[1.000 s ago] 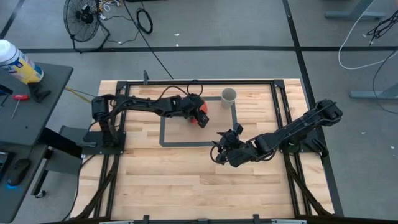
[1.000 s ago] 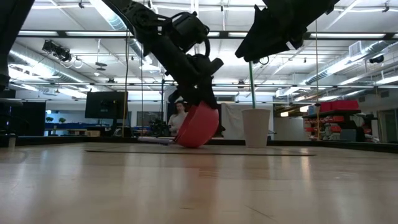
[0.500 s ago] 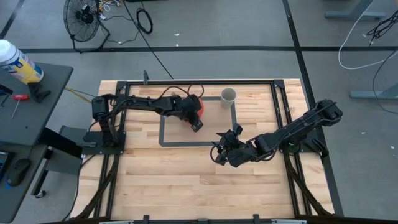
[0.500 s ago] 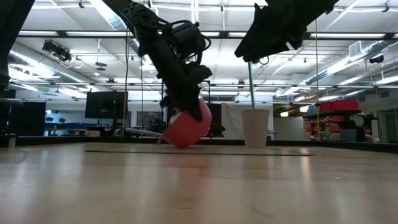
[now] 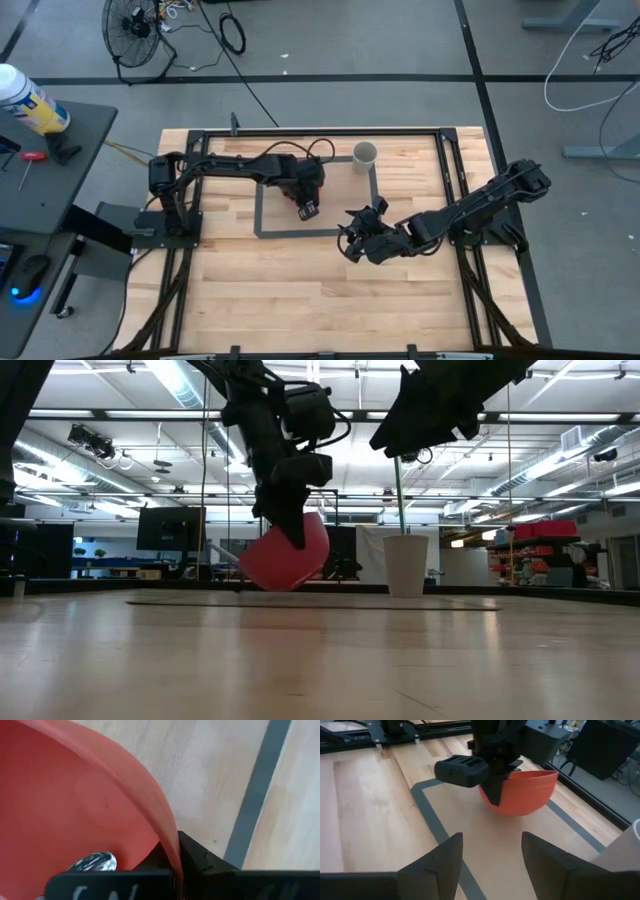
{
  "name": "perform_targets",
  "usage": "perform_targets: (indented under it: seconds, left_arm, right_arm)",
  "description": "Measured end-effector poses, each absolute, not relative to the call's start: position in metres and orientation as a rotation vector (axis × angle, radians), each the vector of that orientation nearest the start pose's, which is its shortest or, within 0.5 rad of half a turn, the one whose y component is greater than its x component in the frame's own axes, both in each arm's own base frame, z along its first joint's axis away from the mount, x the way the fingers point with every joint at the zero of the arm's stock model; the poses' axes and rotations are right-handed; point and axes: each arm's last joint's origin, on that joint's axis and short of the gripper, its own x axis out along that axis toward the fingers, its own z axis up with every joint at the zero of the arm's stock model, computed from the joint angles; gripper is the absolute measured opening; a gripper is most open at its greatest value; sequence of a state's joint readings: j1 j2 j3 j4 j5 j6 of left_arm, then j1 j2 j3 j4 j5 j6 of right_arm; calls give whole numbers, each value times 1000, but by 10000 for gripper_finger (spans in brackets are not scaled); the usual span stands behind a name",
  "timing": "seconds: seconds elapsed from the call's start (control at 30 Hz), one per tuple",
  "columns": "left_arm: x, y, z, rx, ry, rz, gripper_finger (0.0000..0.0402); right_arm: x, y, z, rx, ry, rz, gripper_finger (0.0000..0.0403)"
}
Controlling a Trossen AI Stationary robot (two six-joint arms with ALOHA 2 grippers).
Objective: Pick & Place Utensil
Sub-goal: Adjust the orange bowl
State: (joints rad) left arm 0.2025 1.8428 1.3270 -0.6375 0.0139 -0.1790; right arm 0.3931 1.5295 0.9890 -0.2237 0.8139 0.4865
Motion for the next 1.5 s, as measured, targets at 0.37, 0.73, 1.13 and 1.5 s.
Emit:
perform_targets:
  seconds: [0.37, 0.73, 1.13, 1.5]
  left_arm:
    - [382, 57, 188, -95, 1267, 219, 8]
    - [408, 33, 177, 125, 1401, 173, 8]
    - [407, 36, 176, 154, 1412, 153, 39]
    - [410, 36, 177, 147, 1381, 161, 138]
  right_arm:
    - [302, 95, 234, 22, 496, -540, 205]
    - [303, 94, 234, 36, 509, -507, 205]
    - [297, 96, 234, -8, 555, -499, 205]
    - [295, 99, 234, 15, 558, -489, 205]
